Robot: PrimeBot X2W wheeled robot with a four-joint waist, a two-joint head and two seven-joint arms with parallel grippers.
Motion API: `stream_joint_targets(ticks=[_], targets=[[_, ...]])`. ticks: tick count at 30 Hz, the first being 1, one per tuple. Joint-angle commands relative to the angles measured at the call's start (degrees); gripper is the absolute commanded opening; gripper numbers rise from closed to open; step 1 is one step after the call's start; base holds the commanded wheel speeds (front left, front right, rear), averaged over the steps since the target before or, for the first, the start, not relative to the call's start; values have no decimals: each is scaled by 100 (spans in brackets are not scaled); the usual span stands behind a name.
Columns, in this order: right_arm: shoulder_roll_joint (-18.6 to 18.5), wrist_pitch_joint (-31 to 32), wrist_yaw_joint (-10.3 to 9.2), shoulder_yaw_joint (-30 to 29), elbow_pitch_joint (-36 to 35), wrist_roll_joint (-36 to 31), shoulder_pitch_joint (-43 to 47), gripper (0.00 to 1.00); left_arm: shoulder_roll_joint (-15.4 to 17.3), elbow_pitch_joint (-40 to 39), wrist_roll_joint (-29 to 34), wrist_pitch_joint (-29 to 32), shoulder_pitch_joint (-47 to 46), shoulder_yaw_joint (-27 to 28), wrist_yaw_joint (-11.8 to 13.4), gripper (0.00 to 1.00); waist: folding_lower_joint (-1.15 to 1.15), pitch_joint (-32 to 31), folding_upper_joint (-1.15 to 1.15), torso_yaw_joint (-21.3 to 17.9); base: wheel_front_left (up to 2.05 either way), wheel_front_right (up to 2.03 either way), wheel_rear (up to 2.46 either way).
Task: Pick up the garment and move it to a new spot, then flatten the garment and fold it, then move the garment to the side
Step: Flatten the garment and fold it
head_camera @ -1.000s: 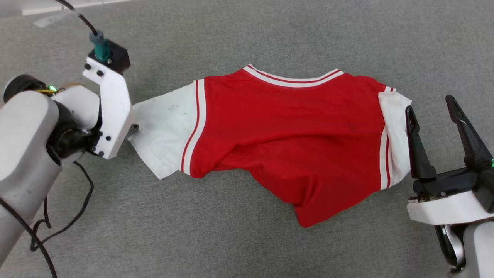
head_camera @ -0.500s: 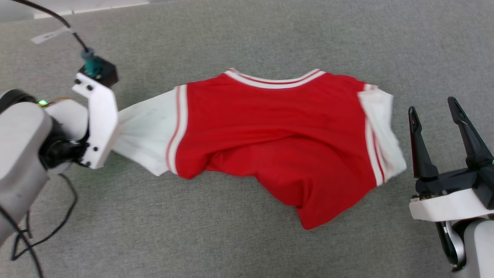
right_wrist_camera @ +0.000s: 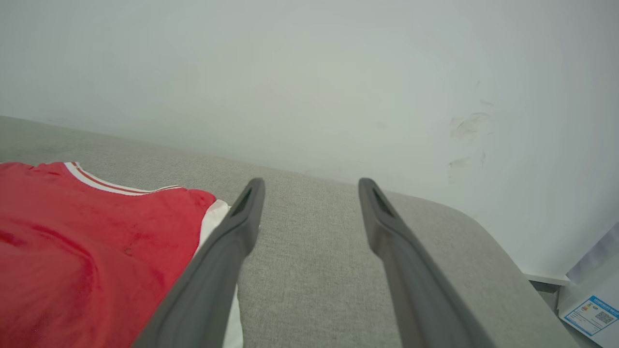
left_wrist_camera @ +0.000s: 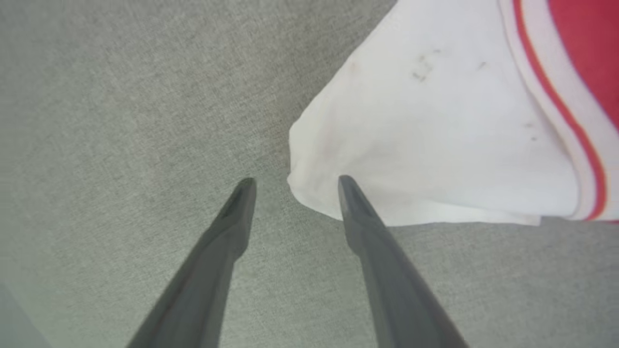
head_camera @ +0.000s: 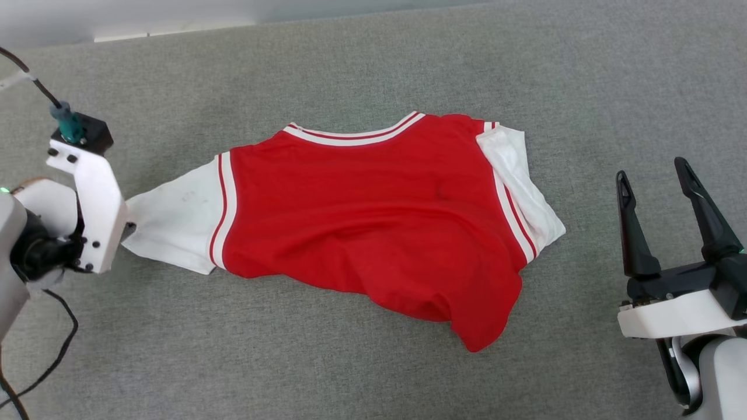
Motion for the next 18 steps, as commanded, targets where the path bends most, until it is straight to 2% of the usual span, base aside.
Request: stream_joint_targets(ticks=[1, 4, 9, 18], targets=[[-47, -16, -4, -3, 0, -26, 31, 100, 17, -10, 19, -83, -119, 60, -16, 100, 0, -35, 0, 12, 0, 0, 0], [-87, -17, -4, 33, -26, -48, 28, 100, 63, -76, -13, -107, -283, 144, -29, 100, 0, -43, 0, 7, 0, 0, 0], [-140, -17, -4, 101, -81, -27, -27, 100, 142, -163, -137, 216, -461, 130, -66, 100, 0, 58, 0, -47, 0, 0, 0], [-191, 1, -4, 192, -78, -36, -214, 100, -19, 113, -286, 335, -131, 32, 23, 100, 0, 260, 0, -170, 0, 0, 0]])
